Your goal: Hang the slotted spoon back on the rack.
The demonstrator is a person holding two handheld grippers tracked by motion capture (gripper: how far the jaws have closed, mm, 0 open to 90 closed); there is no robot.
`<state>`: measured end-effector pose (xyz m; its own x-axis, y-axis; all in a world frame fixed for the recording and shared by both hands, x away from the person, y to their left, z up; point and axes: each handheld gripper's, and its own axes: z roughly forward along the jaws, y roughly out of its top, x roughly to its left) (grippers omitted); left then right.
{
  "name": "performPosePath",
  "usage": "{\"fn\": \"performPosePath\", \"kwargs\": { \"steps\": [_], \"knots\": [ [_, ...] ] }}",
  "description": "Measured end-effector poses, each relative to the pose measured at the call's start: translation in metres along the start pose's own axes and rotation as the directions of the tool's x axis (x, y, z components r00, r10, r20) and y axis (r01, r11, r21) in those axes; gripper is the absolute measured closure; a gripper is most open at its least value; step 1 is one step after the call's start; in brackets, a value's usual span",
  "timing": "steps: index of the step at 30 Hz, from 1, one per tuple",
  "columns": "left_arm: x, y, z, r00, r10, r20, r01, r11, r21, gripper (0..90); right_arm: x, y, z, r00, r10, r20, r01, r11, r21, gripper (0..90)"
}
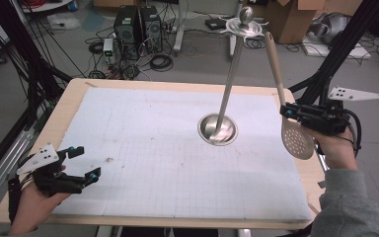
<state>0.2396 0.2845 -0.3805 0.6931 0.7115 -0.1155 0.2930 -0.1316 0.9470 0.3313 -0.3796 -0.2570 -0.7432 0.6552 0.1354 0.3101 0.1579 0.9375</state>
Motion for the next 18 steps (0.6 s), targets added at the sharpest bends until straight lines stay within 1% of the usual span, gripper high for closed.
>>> {"fn": "performPosePath", "kwargs": {
  "steps": [11, 18],
  "knots": [
    [0.0, 0.0, -0.001, 1.0, -0.001, -0.002, 0.001, 1.0, -0.001, 1.9, 0.003, 0.0, 0.016, 0.9999, 0.008, 0.008, -0.008, 0.999, 0.032, 78.7],
    [0.0, 0.0, -0.003, 1.0, 0.001, -0.004, -0.001, 1.0, -0.003, 1.9, 0.005, 0.0, 0.029, 0.9998, 0.004, 0.017, -0.005, 0.998, 0.055, 78.7]
  ]
}}
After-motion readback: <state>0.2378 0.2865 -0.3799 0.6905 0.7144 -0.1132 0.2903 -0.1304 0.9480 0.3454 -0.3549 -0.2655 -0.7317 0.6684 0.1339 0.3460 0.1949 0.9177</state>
